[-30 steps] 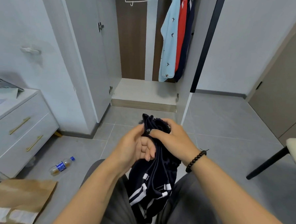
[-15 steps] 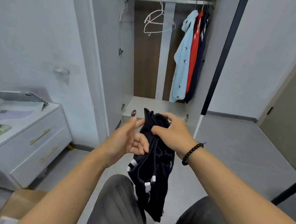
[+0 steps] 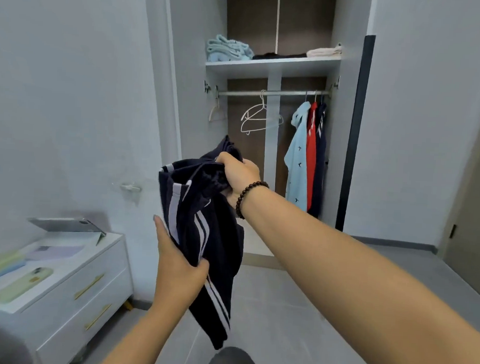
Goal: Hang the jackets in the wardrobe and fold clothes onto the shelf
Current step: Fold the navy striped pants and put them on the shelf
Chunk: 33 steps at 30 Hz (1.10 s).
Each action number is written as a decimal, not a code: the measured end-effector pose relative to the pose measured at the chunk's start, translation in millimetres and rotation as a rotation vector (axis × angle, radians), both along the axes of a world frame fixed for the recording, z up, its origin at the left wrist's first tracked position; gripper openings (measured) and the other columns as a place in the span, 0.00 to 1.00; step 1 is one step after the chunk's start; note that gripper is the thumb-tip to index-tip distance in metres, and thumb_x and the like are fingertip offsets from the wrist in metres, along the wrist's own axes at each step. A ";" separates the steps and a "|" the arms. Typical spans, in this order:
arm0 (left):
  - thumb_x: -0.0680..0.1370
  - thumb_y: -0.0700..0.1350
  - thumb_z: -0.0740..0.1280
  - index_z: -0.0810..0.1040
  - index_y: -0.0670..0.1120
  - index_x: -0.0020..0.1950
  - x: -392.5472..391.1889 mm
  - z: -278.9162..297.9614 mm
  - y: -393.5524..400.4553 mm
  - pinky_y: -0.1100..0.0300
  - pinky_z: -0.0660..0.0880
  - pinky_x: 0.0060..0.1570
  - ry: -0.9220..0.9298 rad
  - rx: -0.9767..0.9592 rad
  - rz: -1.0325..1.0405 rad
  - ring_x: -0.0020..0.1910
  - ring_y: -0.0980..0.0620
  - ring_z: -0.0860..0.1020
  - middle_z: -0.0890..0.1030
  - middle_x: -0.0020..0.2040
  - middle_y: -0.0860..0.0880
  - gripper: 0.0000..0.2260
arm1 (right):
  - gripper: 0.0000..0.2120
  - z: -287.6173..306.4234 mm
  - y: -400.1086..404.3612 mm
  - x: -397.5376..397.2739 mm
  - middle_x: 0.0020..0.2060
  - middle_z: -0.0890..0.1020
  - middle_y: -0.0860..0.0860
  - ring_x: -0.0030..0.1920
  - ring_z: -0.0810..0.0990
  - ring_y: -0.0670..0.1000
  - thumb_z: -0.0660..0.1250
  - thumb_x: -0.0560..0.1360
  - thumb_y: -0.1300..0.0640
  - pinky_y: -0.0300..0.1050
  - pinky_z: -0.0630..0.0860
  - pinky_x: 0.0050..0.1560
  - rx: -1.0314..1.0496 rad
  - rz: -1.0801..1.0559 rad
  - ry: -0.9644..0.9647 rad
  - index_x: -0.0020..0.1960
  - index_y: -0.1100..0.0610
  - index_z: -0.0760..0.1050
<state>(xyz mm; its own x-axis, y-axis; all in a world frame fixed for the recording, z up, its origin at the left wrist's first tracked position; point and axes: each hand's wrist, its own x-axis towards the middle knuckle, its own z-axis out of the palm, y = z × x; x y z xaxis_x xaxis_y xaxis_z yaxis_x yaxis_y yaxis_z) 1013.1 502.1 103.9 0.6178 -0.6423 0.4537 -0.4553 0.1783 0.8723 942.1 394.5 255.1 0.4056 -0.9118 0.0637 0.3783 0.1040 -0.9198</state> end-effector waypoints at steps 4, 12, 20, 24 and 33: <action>0.67 0.37 0.65 0.60 0.73 0.63 -8.2 23.7 14.1 0.67 0.74 0.45 -0.237 -0.055 -0.014 0.54 0.70 0.74 0.75 0.55 0.70 0.36 | 0.07 24.8 -0.4 -49.1 0.36 0.73 0.55 0.33 0.74 0.53 0.63 0.68 0.64 0.42 0.73 0.33 -0.029 -0.015 0.038 0.45 0.58 0.69; 0.69 0.44 0.64 0.68 0.59 0.63 -125.5 -45.2 50.0 0.58 0.75 0.45 -0.768 0.254 -0.495 0.49 0.55 0.76 0.78 0.52 0.60 0.24 | 0.07 -95.5 -13.1 -245.0 0.31 0.73 0.53 0.31 0.73 0.54 0.58 0.69 0.64 0.44 0.72 0.38 0.158 -0.039 0.488 0.34 0.54 0.67; 0.69 0.43 0.60 0.71 0.52 0.61 -225.8 -143.3 65.3 0.52 0.73 0.48 -1.149 0.523 -0.856 0.52 0.45 0.76 0.80 0.53 0.51 0.20 | 0.14 -257.5 13.7 -354.2 0.27 0.64 0.50 0.31 0.60 0.50 0.56 0.67 0.68 0.46 0.59 0.34 0.190 -0.095 1.267 0.27 0.55 0.60; 0.72 0.50 0.62 0.65 0.60 0.71 -222.0 -136.9 56.0 0.56 0.73 0.58 -0.958 0.551 -0.974 0.60 0.54 0.74 0.77 0.63 0.59 0.26 | 0.10 -266.3 6.2 -374.6 0.30 0.66 0.53 0.31 0.62 0.51 0.59 0.64 0.67 0.44 0.58 0.32 0.221 -0.084 1.473 0.29 0.56 0.62; 0.77 0.41 0.67 0.78 0.61 0.56 -127.8 -138.3 51.7 0.74 0.73 0.51 0.079 0.438 -0.524 0.53 0.67 0.79 0.83 0.49 0.63 0.15 | 0.14 -263.2 -35.4 -269.8 0.56 0.78 0.57 0.57 0.77 0.58 0.62 0.74 0.61 0.44 0.73 0.52 -0.184 -0.107 1.628 0.59 0.63 0.73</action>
<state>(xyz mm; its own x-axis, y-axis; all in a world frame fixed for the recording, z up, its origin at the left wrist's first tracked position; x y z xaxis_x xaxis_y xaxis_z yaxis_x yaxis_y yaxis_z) 885.3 553.8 -34.5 0.1956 -0.9794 0.0504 -0.3377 -0.0190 0.9411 672.3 359.1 -8.2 0.0895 -0.9673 -0.2372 -0.9443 -0.0067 -0.3290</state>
